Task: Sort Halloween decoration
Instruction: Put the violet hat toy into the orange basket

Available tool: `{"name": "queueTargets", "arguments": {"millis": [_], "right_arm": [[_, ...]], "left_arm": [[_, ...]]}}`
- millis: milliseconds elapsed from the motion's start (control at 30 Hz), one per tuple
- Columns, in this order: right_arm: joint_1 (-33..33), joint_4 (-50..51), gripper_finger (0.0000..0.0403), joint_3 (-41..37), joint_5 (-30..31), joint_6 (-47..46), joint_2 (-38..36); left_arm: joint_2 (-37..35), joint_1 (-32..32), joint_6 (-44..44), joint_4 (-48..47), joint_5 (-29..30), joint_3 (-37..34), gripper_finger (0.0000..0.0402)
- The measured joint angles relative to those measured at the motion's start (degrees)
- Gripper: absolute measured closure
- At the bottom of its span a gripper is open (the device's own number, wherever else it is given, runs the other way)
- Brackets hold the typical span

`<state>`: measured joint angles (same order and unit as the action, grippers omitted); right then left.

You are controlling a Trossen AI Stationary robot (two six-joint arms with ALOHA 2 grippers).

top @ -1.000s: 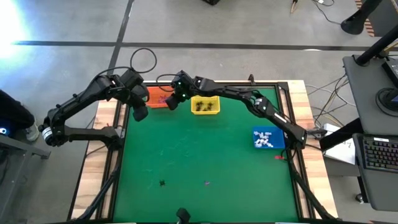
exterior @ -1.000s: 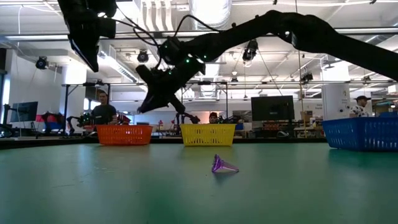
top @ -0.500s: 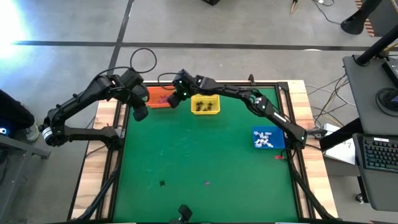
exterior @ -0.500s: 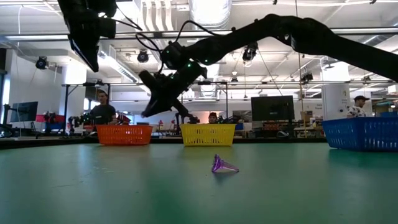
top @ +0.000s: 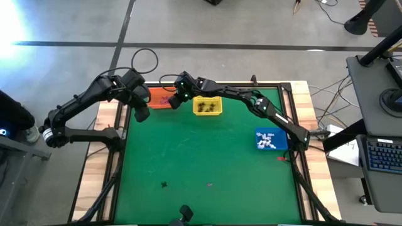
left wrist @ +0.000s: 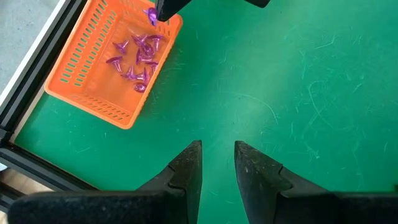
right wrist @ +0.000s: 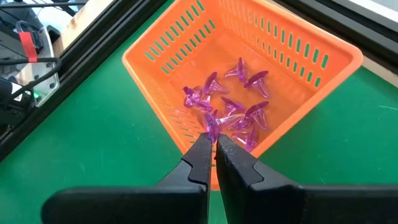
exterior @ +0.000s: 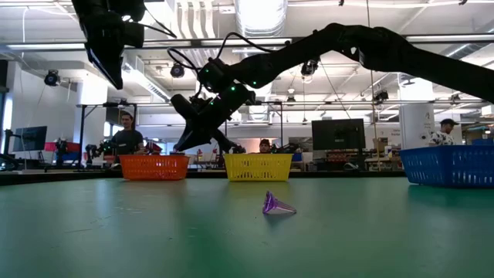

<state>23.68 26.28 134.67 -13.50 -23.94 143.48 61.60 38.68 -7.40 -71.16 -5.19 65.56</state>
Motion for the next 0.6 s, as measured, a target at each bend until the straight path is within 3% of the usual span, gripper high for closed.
{"name": "queueTargets", "arguments": {"millis": [600], "right_arm": [[0.0,-0.8,0.039,0.0,0.0,1.0,0.0]], "left_arm": [[0.0,0.0,-0.4,-0.1,0.0,0.0,0.0325]]}}
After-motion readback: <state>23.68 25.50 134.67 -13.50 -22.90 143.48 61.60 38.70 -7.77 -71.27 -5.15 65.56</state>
